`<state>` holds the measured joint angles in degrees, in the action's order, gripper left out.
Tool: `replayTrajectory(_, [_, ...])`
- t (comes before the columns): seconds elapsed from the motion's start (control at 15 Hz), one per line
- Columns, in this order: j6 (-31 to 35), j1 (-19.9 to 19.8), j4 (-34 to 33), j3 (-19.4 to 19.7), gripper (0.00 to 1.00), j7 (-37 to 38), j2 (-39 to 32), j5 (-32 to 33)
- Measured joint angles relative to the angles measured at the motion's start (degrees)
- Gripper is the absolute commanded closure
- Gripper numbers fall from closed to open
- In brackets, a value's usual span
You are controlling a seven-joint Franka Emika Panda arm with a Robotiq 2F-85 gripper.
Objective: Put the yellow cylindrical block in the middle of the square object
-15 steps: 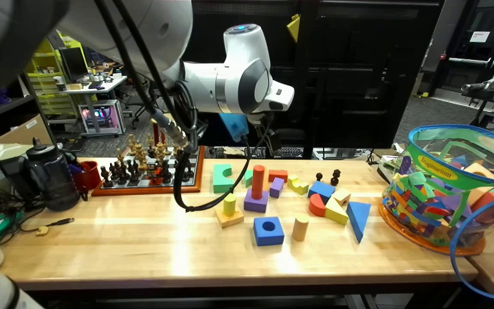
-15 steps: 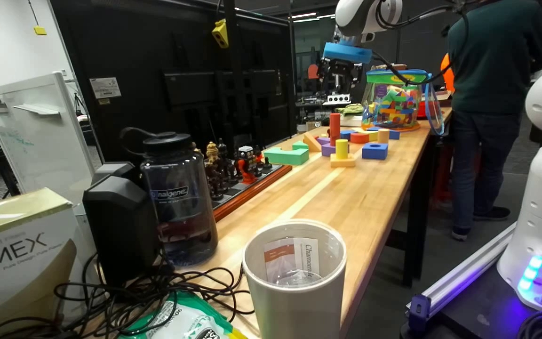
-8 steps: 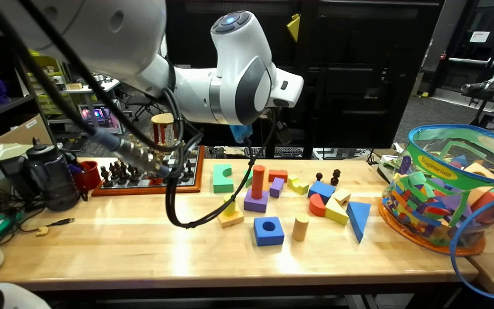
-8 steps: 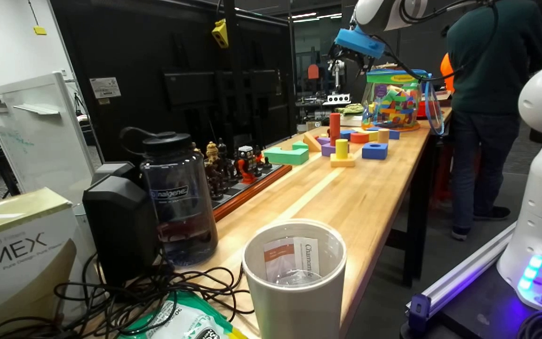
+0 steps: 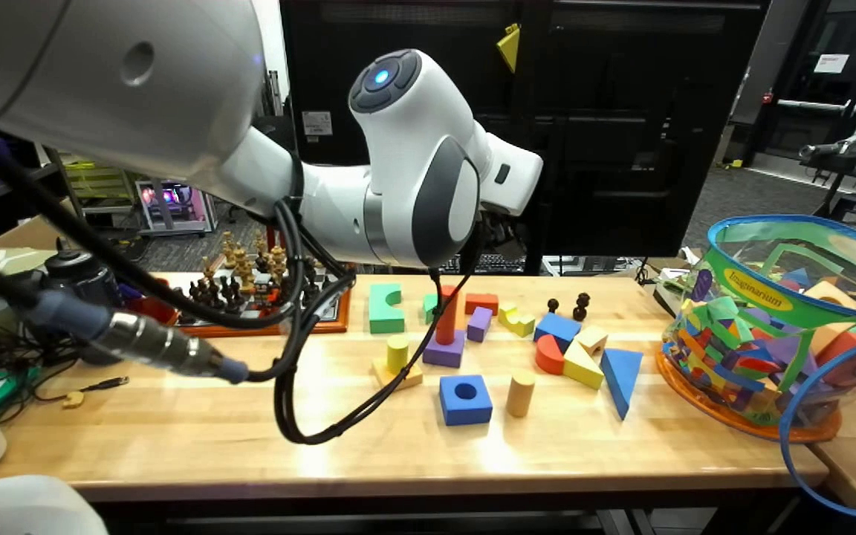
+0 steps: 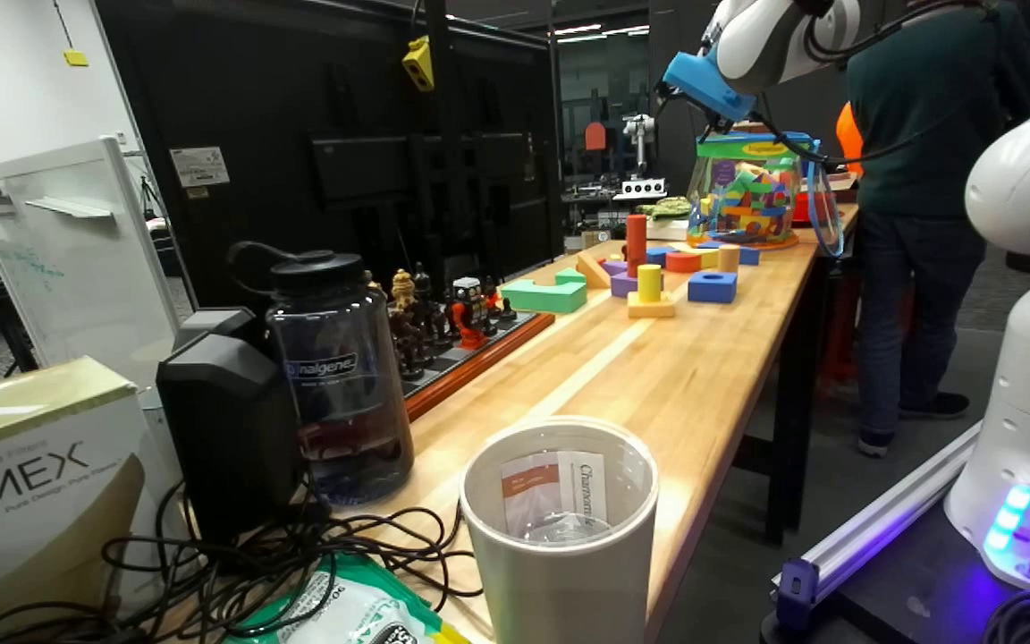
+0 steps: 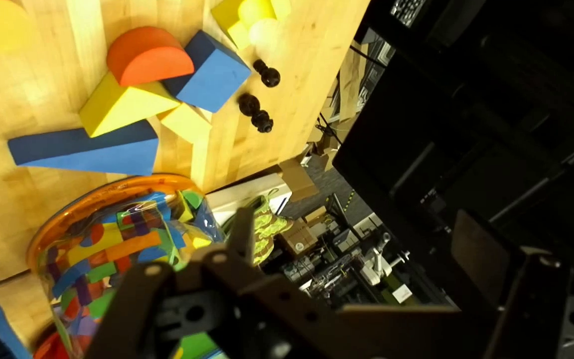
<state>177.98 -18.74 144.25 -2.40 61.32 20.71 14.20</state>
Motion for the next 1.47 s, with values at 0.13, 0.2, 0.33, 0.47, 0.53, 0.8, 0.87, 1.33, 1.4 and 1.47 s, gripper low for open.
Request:
replayTrajectory(0.13, [4.4, -3.2, 1.9, -2.0, 0.00, 1.3, 0.7, 0.1])
replayTrajectory(0.2, [6.6, -4.7, 2.8, -3.1, 0.00, 1.7, 1.1, 0.1])
replayTrajectory(0.33, [10.4, -7.4, 4.5, -5.1, 0.00, 2.2, 2.2, 0.0])
replayTrajectory(0.47, [13.9, -9.6, 6.2, -6.9, 0.00, 2.3, 3.4, -0.3])
replayTrajectory(0.53, [15.3, -10.3, 7.0, -7.6, 0.00, 2.3, 4.0, -0.5])
replayTrajectory(0.8, [20.6, -11.7, 9.2, -9.6, 0.00, 2.3, 6.4, -1.0])
replayTrajectory(0.87, [20.2, -11.6, 9.2, -9.7, 0.00, 2.3, 6.8, -1.0])
replayTrajectory(1.33, [20.1, -11.6, 9.3, -9.6, 0.00, 2.2, 6.1, -1.0])
replayTrajectory(1.4, [20.1, -11.6, 9.3, -9.6, 0.00, 2.2, 6.1, -1.0])
replayTrajectory(1.47, [20.1, -11.6, 9.3, -9.6, 0.00, 2.2, 6.1, -1.0])
